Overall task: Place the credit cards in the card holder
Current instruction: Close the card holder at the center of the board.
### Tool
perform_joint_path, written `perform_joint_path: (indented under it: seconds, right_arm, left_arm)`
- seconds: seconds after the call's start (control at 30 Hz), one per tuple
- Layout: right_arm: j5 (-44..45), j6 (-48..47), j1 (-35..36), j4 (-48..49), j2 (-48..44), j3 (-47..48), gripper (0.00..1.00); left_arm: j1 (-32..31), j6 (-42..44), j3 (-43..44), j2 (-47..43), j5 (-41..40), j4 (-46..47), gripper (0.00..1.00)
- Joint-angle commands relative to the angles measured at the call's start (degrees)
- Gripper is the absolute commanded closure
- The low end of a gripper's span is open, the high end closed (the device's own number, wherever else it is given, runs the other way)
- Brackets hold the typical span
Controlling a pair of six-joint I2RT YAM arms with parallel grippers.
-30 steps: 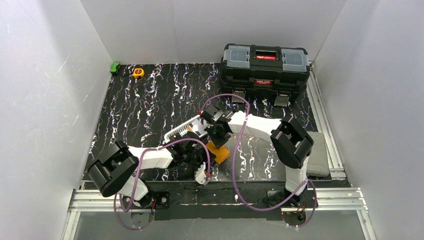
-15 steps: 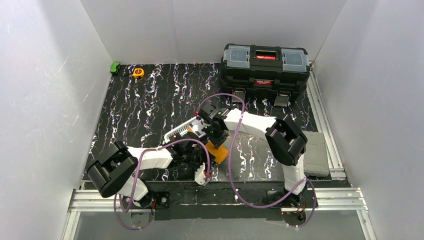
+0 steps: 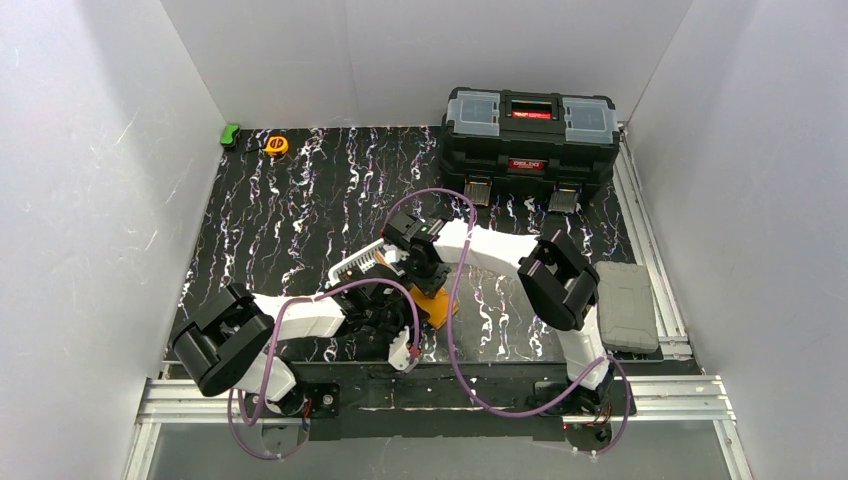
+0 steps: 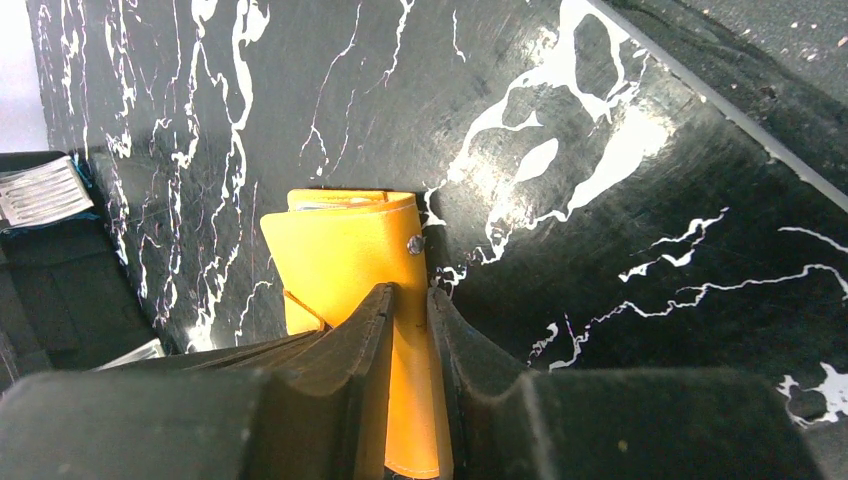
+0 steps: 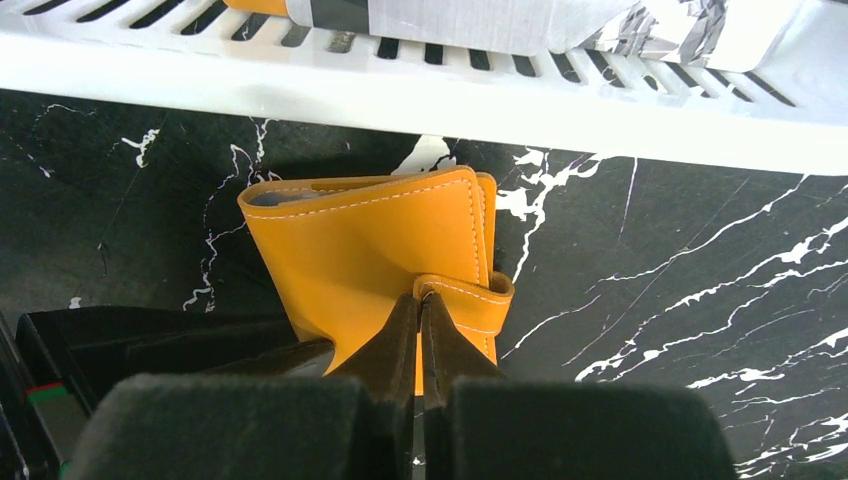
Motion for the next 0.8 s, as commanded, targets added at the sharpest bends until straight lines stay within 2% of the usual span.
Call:
perform_joint_path:
  seconds: [0.0,0.5,0.77]
  right_arm:
    - [-3.1,1.2,2.7,5.9,9.6,-5.0,0.99]
    - [-4.4,1.2,4.9,7.7,13.7,-6.8,0.99]
    - [-0.9,0.2,7.5,7.1,17.9,-6.4,0.99]
  left_arm:
    - [0.1,-0.4,-1.6,-0.6,0.6,-7.1,0.85]
    - [0.9,0.0,0.3,0.0,-0.6,-8.9,0.89]
    - [3.0,0.3,0.0,-0.1,-0.8,-7.8,0.9]
